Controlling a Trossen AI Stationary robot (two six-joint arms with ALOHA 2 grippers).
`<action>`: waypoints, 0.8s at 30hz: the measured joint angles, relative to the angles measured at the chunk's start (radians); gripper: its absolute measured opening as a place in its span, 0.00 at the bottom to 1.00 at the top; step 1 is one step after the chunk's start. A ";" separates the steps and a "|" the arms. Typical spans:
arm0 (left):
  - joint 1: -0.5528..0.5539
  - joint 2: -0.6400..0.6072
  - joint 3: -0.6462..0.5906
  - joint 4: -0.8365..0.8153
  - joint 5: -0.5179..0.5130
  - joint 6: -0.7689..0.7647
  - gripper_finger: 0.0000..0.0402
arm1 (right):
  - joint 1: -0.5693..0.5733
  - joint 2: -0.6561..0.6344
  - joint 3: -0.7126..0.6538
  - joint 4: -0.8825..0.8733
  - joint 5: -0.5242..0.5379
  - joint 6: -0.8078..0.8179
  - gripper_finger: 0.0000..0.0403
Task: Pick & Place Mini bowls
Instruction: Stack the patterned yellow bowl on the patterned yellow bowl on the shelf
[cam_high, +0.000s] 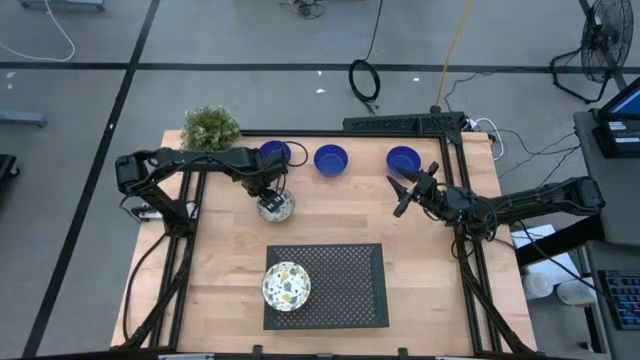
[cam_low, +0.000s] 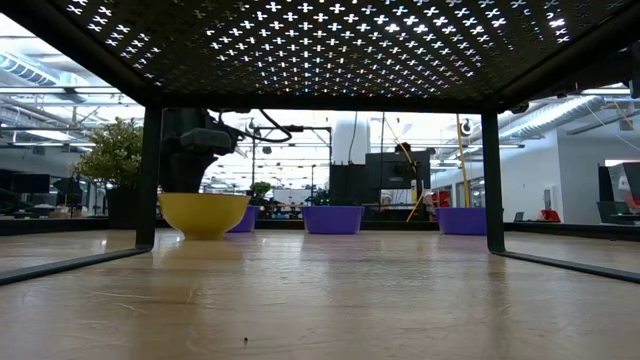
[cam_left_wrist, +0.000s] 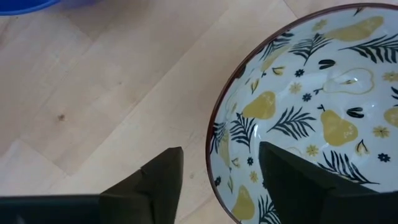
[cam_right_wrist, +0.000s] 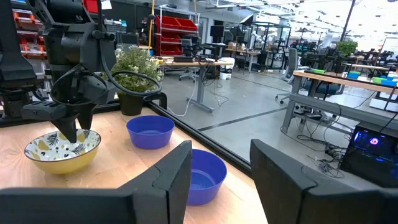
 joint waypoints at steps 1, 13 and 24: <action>0.000 0.000 0.000 0.000 0.000 0.000 0.50 | 0.000 0.000 0.000 0.000 0.000 0.000 0.38; 0.000 0.000 0.000 0.000 0.006 0.007 0.18 | 0.000 0.000 0.000 0.000 0.000 0.000 0.38; 0.000 -0.005 0.004 0.006 0.015 0.006 0.06 | 0.000 0.000 0.000 0.000 0.000 0.000 0.38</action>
